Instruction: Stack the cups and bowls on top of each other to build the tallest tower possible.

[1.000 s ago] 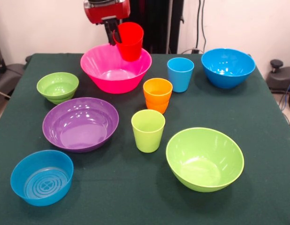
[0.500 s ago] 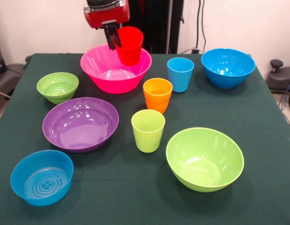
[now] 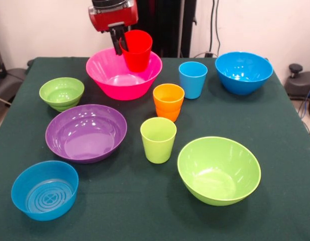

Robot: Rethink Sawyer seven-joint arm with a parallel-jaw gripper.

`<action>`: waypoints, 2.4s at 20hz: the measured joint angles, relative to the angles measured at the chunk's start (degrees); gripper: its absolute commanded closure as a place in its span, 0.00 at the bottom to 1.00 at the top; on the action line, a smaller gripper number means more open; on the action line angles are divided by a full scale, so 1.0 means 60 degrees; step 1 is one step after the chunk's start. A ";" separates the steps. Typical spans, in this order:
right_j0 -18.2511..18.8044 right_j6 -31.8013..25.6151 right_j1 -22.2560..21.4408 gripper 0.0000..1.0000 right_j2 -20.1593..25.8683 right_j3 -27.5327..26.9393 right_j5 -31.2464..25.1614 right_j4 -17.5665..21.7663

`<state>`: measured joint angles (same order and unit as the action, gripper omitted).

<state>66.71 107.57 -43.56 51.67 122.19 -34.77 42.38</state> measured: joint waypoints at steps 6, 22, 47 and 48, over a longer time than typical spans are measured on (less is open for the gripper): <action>0.0367 -0.0283 0.0121 1.00 0.0232 0.0000 -0.0001 0.0233; 0.0561 -0.0942 -0.0175 1.00 0.0420 0.0003 -0.0002 0.1043; -0.0397 -0.0942 -0.0909 1.00 0.0256 0.1139 0.0000 0.1285; -0.0414 -0.0942 -0.0924 1.00 0.0231 0.1221 0.0000 0.1287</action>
<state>64.22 101.92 -49.10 53.06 129.51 -34.77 50.10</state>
